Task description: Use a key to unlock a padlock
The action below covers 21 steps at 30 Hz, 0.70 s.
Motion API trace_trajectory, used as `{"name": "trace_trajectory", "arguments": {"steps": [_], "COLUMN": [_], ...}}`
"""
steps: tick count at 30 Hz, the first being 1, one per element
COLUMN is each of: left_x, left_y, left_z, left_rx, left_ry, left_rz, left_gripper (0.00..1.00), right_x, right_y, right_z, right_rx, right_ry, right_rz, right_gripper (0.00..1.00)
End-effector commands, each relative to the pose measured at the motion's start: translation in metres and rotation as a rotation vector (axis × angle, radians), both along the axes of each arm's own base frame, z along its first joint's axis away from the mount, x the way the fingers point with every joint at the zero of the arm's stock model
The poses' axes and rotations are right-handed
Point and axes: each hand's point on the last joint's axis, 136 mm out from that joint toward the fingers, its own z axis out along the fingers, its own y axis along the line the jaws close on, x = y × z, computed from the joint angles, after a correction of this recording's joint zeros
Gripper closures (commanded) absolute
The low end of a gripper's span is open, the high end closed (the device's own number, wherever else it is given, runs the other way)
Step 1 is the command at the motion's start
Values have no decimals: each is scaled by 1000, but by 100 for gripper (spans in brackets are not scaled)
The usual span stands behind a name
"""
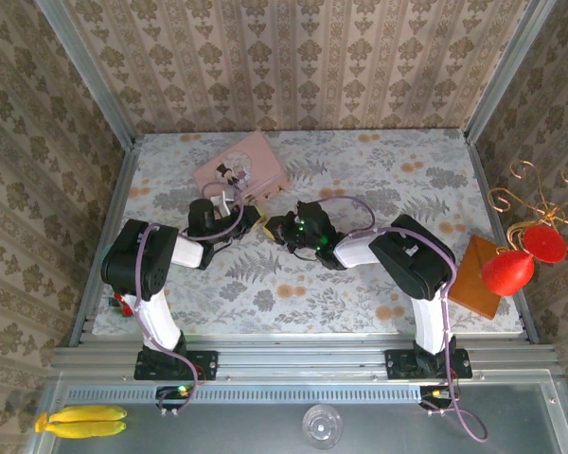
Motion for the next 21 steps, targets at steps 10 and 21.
{"name": "trace_trajectory", "arguments": {"steps": [10,21], "left_x": [-41,-39], "left_y": [-20,-5], "left_z": [-12,-17], "left_rx": [-29,15], "left_ry": [151,159], "left_rz": [-163,-105], "left_gripper": [100,100], "right_x": [46,17], "right_y": [-13,-27], "right_z": [41,22], "right_rx": [-48,-135], "right_ry": [-108,-109], "right_rz": [-66,11], "right_gripper": [100,75]}}
